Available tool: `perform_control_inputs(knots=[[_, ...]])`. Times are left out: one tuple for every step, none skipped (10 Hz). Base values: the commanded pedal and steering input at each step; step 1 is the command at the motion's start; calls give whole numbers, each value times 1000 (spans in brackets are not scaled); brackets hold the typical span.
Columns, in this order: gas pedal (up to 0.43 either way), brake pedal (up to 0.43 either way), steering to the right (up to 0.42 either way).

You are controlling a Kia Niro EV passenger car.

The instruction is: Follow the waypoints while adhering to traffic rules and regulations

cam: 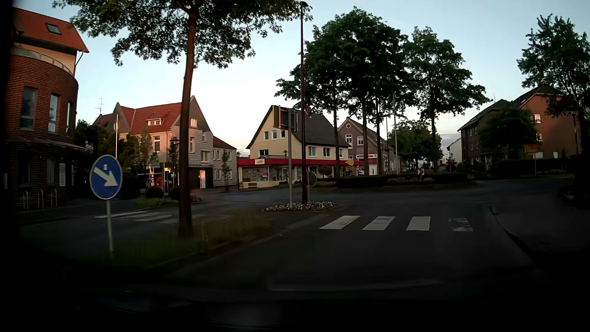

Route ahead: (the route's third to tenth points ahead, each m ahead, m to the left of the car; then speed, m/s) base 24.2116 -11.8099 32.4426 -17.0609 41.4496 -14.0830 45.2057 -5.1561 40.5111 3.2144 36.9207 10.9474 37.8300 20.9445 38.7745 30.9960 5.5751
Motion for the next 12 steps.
perform_control_inputs(knots=[[118,6,118],[118,0,118],[118,6,118],[118,6,118],[118,6,118],[118,6,118],[118,6,118],[118,6,118],[118,0,118],[118,6,118],[118,6,118],[118,6,120]])
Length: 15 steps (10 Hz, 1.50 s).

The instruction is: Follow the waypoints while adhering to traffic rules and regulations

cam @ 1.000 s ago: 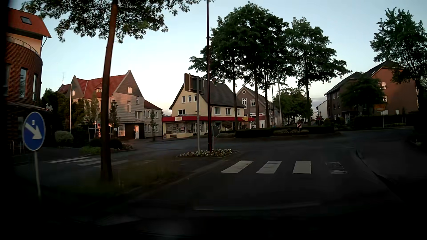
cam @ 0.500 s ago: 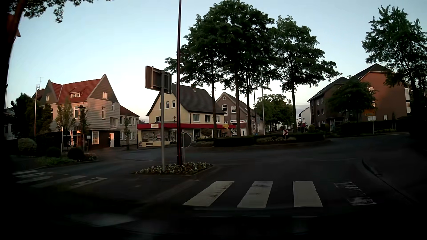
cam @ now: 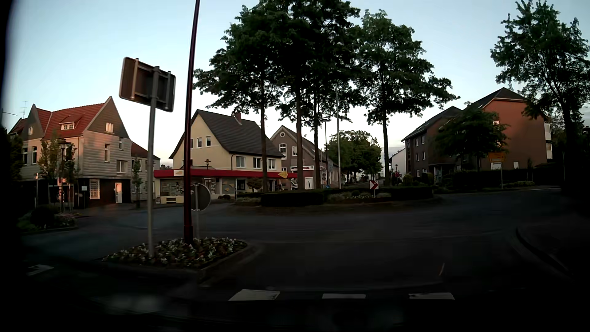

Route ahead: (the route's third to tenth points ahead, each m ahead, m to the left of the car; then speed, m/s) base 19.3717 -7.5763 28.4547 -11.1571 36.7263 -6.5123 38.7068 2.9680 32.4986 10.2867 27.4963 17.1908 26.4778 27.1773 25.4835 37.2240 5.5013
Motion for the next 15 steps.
perform_control_inputs(knots=[[118,6,124],[110,6,129],[28,6,130],[0,6,130],[0,6,133],[0,6,137],[0,6,139],[59,6,145],[67,6,151],[67,6,162],[67,6,179],[67,6,190],[67,6,199],[67,6,204],[67,6,206]])
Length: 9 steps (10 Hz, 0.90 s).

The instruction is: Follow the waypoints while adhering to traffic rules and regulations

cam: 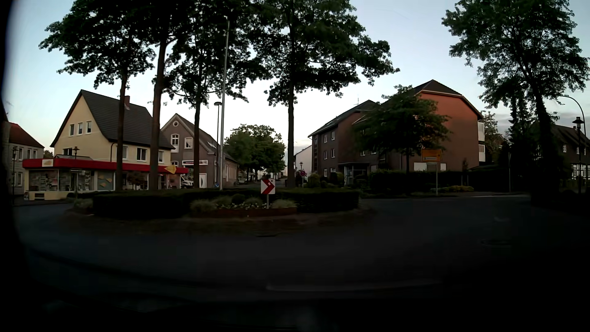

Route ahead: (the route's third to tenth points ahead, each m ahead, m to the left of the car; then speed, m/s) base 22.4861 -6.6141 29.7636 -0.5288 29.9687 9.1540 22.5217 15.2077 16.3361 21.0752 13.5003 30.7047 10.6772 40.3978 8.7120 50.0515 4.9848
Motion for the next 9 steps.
perform_control_inputs(knots=[[67,6,206],[79,6,210],[79,6,211],[79,6,211],[87,6,210],[87,6,209],[87,6,209],[110,6,209],[110,6,209]])
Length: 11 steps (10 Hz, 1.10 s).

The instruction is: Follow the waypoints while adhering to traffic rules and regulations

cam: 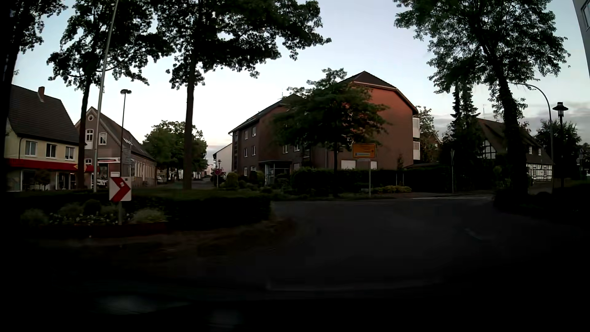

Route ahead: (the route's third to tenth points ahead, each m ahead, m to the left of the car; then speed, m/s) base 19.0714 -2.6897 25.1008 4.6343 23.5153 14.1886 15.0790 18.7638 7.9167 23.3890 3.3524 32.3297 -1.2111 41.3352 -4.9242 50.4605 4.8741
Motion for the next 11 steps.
perform_control_inputs(knots=[[110,6,207],[110,6,207],[110,0,205],[110,6,202],[110,6,195],[110,6,184],[110,6,167],[110,6,141],[118,12,121],[130,6,88],[130,6,60]])
